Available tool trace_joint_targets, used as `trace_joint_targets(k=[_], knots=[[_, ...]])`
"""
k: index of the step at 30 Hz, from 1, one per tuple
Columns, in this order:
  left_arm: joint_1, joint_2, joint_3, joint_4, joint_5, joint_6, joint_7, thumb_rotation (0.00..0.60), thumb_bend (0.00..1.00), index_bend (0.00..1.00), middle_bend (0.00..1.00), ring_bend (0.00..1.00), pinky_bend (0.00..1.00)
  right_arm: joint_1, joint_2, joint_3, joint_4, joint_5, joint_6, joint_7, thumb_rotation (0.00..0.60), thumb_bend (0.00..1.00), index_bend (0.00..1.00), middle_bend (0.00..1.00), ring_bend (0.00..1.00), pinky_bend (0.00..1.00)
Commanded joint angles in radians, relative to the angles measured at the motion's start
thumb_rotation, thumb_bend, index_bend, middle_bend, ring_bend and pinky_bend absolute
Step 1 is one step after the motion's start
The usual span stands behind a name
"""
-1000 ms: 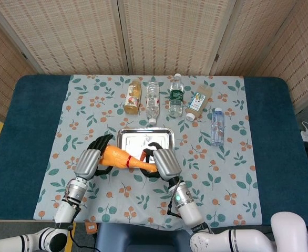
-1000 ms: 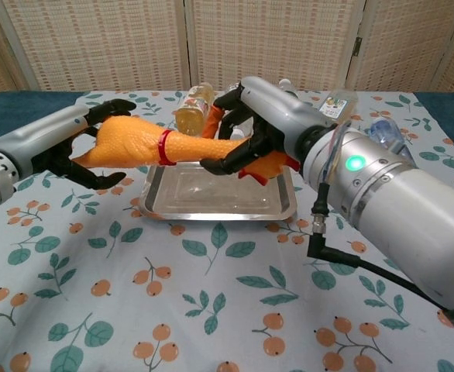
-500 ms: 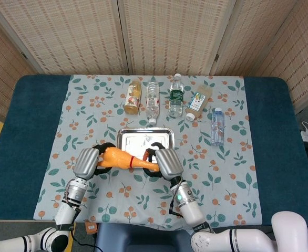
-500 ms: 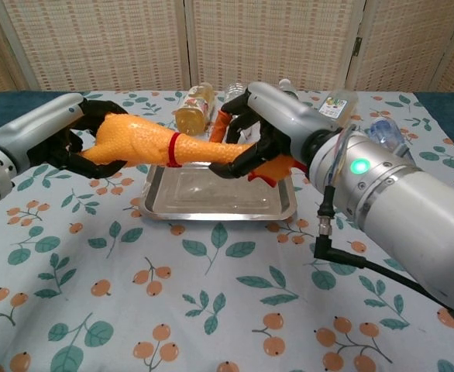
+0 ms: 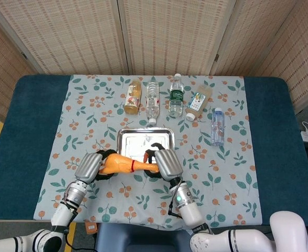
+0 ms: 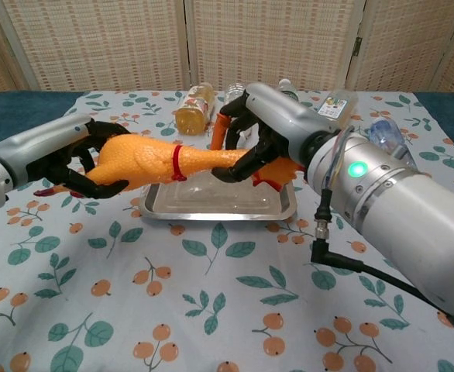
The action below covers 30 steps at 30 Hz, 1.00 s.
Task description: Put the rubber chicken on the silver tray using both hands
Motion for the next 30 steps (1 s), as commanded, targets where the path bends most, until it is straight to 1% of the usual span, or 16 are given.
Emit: trace_joint_targets(k=[1,3,6,9,12,15,16,18,19,20,21,22,23,24,27,30], knots=[[-0.021,0.056,-0.001,-0.045,-0.042,-0.073,-0.041,0.6,0.36,0.0,0.0,0.0,0.14,0.002,0.0,-0.001,-0.002,0.0,0.002,-0.004,0.6,0.28,0.89,0.59,0.61,0.82],[-0.031,0.088,-0.002,-0.066,-0.057,-0.124,-0.083,0.6,0.34,0.0,0.0,0.0,0.12,0.002,-0.001,0.0,-0.002,0.002,0.003,-0.005,0.6,0.28,0.89,0.59,0.61,0.82],[-0.037,0.113,-0.011,-0.082,-0.082,-0.166,-0.143,0.6,0.34,0.0,0.0,0.0,0.1,0.002,-0.002,0.001,-0.001,0.007,0.002,-0.002,0.6,0.28,0.89,0.59,0.61,0.82],[-0.042,0.121,-0.011,-0.079,-0.085,-0.179,-0.16,0.6,0.34,0.0,0.0,0.0,0.1,0.002,-0.003,-0.004,0.002,0.006,0.002,-0.001,0.6,0.28,0.89,0.59,0.61,0.82],[-0.043,0.117,-0.011,-0.072,-0.077,-0.168,-0.168,0.6,0.34,0.0,0.0,0.0,0.1,0.002,-0.004,-0.004,0.005,0.006,0.002,0.001,0.6,0.28,0.89,0.59,0.61,0.82],[-0.024,0.076,-0.026,-0.058,-0.063,-0.08,-0.157,0.6,0.35,0.01,0.0,0.0,0.13,0.004,-0.006,-0.003,0.007,0.007,0.001,0.004,0.6,0.28,0.89,0.59,0.61,0.82],[-0.02,0.065,-0.027,-0.054,-0.058,-0.057,-0.149,0.6,0.37,0.07,0.04,0.01,0.17,0.004,-0.006,-0.003,0.008,0.006,0.0,0.004,0.6,0.28,0.89,0.59,0.61,0.82],[-0.005,0.029,-0.038,-0.047,-0.055,0.006,-0.142,0.6,0.44,0.4,0.32,0.19,0.31,0.005,-0.007,-0.004,0.008,0.006,-0.001,0.004,0.6,0.28,0.89,0.59,0.61,0.82],[0.001,0.013,-0.046,-0.048,-0.058,0.029,-0.15,0.6,0.48,0.53,0.44,0.28,0.37,0.005,-0.008,-0.004,0.008,0.006,-0.001,0.004,0.6,0.28,0.89,0.59,0.61,0.82],[0.01,-0.011,-0.056,-0.044,-0.062,0.063,-0.154,0.6,0.54,0.72,0.63,0.44,0.48,0.006,-0.009,-0.005,0.008,0.006,-0.001,0.005,0.6,0.28,0.89,0.59,0.61,0.82],[0.015,-0.027,-0.061,-0.04,-0.059,0.085,-0.156,0.6,0.59,0.8,0.71,0.52,0.56,0.006,-0.01,-0.004,0.008,0.006,0.0,0.005,0.6,0.28,0.89,0.59,0.61,0.82],[0.017,-0.037,-0.061,-0.035,-0.052,0.097,-0.154,0.6,0.62,0.86,0.77,0.58,0.64,0.006,-0.01,-0.005,0.008,0.006,0.001,0.004,0.6,0.28,0.89,0.59,0.61,0.82],[0.018,-0.042,-0.058,-0.029,-0.04,0.106,-0.151,0.6,0.66,0.88,0.8,0.63,0.73,0.005,-0.01,-0.006,0.007,0.006,0.002,0.001,0.6,0.28,0.89,0.59,0.61,0.82],[0.019,-0.045,-0.056,-0.024,-0.03,0.111,-0.148,0.6,0.69,0.88,0.81,0.66,0.78,0.005,-0.009,-0.006,0.006,0.007,0.003,-0.001,0.6,0.28,0.89,0.59,0.61,0.82],[0.021,-0.05,-0.044,-0.01,0.015,0.129,-0.151,0.6,0.79,0.88,0.83,0.69,0.84,0.005,-0.004,-0.003,0.001,0.011,0.005,-0.005,0.6,0.28,0.89,0.59,0.61,0.82],[0.023,-0.052,-0.039,-0.006,0.035,0.136,-0.156,0.6,0.82,0.88,0.84,0.7,0.86,0.004,-0.002,-0.002,-0.002,0.012,0.006,-0.005,0.6,0.28,0.89,0.59,0.61,0.82]])
